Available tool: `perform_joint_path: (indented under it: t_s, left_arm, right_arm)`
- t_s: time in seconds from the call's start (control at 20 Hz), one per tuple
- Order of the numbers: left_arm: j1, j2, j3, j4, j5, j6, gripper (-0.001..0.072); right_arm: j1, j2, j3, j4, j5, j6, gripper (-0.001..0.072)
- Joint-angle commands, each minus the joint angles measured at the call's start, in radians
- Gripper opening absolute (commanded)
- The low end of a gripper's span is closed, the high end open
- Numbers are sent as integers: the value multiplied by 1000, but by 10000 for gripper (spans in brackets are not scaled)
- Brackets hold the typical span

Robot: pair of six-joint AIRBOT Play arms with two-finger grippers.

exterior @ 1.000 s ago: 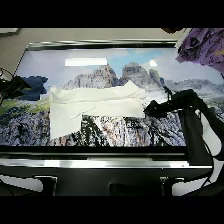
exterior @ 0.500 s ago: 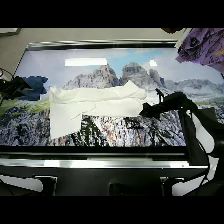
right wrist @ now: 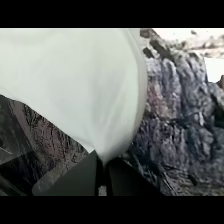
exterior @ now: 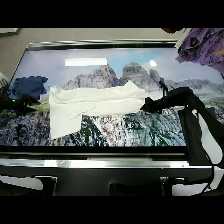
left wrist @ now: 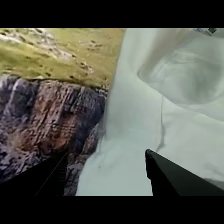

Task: Fold the clothes and pants, and hang the long-sleeved shirts on hangers.

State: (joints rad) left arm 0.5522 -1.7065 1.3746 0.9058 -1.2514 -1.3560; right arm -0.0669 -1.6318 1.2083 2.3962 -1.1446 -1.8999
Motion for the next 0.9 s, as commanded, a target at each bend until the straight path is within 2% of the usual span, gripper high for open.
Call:
perform_joint_path:
  t_s: [0.0, 0.3, 0.55, 0.6, 0.65, 0.7, 0.75, 0.85]
  left_arm:
    - [-6, -5, -135, -95, 91, 122, 544]
    - [-50, -18, -166, -125, 158, 177, 527]
    - [-75, -58, -166, -162, 183, 179, 513]
    - [-83, -69, -166, -162, 183, 179, 465]
    - [-91, -76, -166, -162, 184, 179, 323]
    - [-98, -77, -166, -165, 186, 182, 138]
    - [-101, -72, -165, -168, 186, 187, 19]
    - [-108, -44, -139, -179, 177, 189, 17]
  right_arm:
    - [1, 31, 1, 0, -6, 3, 33]
    - [1, 34, 1, 1, -11, 48, 33]
    - [1, 34, 1, 2, -34, 65, 33]
    - [1, 34, 1, 2, -41, 66, 33]
    - [1, 36, 1, 1, -47, 74, 33]
    - [1, 42, 1, 1, -47, 83, 33]
    - [1, 52, 1, 1, -42, 84, 32]
    - [1, 87, 4, 5, -30, 93, 31]
